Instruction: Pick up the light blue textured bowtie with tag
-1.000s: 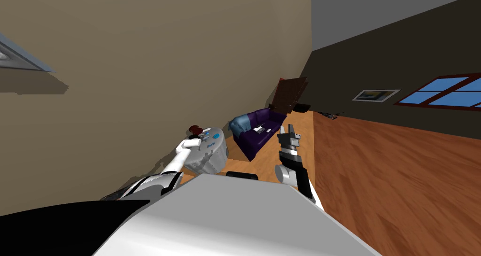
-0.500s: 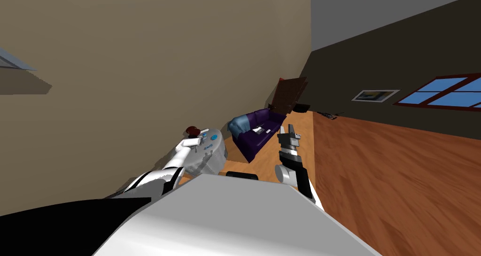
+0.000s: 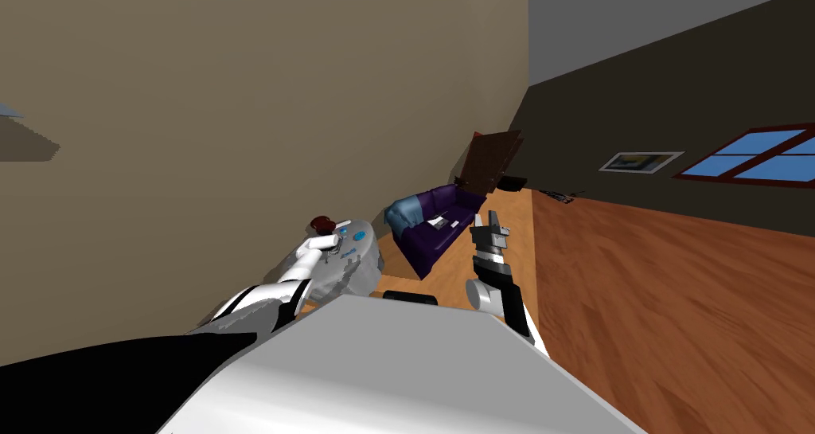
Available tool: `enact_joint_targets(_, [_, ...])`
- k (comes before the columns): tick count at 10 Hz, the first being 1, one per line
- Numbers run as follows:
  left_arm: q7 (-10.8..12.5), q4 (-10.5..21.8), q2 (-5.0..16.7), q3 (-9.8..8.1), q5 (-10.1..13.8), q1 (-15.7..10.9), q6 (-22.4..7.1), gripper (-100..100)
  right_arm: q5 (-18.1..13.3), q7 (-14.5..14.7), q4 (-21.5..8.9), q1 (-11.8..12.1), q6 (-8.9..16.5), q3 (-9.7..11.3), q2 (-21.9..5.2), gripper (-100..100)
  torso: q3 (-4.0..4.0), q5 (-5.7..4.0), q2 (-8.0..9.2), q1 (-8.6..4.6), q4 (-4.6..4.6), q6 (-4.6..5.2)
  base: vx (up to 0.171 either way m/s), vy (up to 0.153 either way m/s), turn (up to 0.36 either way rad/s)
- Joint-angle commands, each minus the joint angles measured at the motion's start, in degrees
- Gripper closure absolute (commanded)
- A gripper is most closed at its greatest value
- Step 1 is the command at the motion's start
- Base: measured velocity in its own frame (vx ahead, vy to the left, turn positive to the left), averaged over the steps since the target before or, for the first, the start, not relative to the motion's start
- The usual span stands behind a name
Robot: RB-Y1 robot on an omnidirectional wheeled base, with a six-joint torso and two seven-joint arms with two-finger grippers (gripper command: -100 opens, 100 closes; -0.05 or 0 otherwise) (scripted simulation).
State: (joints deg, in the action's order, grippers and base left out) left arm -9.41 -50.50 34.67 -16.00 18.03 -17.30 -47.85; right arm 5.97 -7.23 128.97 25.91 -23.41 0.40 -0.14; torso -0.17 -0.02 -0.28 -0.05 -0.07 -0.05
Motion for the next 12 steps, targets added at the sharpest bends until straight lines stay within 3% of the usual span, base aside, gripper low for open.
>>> enact_joint_targets(1, [0.4, 2.8, 0.5, -0.13, 1.0, -0.9, -2.9, -100, 0.0, 0.0, 0.0, 0.0, 0.0, 0.0, 0.0, 0, 0.0, 0.0, 0.0, 0.0, 0.0, 0.0, 0.094, -0.036, 0.018])
enact_joint_targets(2, [0.4, 2.8, 0.5, -0.13, 1.0, -0.9, -3.3, -100, 0.0, 0.0, 0.0, 0.0, 0.0, 0.0, 0.0, 0, -0.01, 0.0, -0.03, -0.03, 0.0, 0.0, 0.073, -0.025, 0.012])
enact_joint_targets(4, [1.0, 7.0, 1.1, -0.2, 2.5, -2.1, -7.0, -100, 0.0, 0.0, 0.0, 0.0, 0.0, 0.0, 0.0, 0, 0.01, 0.0, 0.01, 0.01, 0.01, -0.01, 0.103, -0.038, 0.025])
enact_joint_targets(7, [1.4, 9.4, 1.4, -0.19, 3.1, -2.6, -9.6, -100, 0.0, 0.0, 0.0, 0.0, 0.0, 0.0, 0.0, 0, -0.04, 0.0, -0.08, 0.0, -0.02, 0.0, 0.101, -0.026, 0.018])
enact_joint_targets(12, [2.7, 16.9, 1.9, 0.04, 5.7, -4.1, -16.7, -100, 0.0, 0.0, 0.0, 0.0, 0.0, 0.0, 0.0, 0, -0.14, 0.01, -0.24, 0.03, -0.06, 0.01, 0.136, -0.017, 0.036])
